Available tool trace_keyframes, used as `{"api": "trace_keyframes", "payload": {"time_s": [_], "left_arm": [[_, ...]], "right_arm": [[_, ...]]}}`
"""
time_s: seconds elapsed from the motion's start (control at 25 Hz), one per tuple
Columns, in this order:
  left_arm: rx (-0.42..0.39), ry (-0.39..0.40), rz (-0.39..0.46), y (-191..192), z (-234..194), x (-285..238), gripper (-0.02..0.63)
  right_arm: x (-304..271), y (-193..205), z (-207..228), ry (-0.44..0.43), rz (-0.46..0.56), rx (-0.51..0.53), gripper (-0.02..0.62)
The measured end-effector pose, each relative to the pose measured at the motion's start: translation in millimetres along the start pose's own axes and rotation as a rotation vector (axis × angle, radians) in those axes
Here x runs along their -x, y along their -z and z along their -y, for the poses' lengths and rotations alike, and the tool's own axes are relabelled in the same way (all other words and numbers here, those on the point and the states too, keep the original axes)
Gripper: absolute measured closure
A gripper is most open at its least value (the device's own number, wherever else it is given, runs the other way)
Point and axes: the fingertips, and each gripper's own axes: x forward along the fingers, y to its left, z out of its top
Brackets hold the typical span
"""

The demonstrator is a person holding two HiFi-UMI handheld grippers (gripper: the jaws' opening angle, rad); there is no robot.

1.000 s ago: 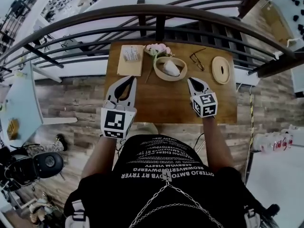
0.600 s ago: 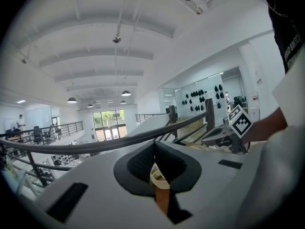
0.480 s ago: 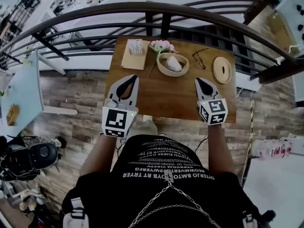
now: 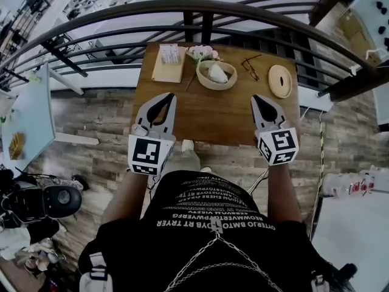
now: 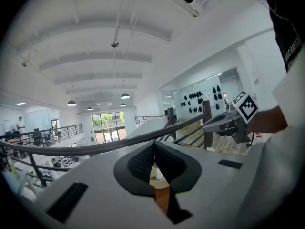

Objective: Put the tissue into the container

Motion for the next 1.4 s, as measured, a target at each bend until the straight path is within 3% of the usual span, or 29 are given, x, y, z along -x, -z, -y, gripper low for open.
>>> {"api": "trace_keyframes", "payload": {"time_s": [0.6, 1.4], "left_arm": [[-0.006, 0.041, 0.041, -15.6, 17.1, 12.1, 0.581], [-0.026, 0.03, 0.052, -21.0, 22.3, 24.9, 0.581]], "right_arm": [[58.6, -57.0, -15.6, 0.017, 0.114, 0.045, 0.581], [73.6, -62.5, -23.4, 0.013, 0.143, 0.023, 0.581]]}}
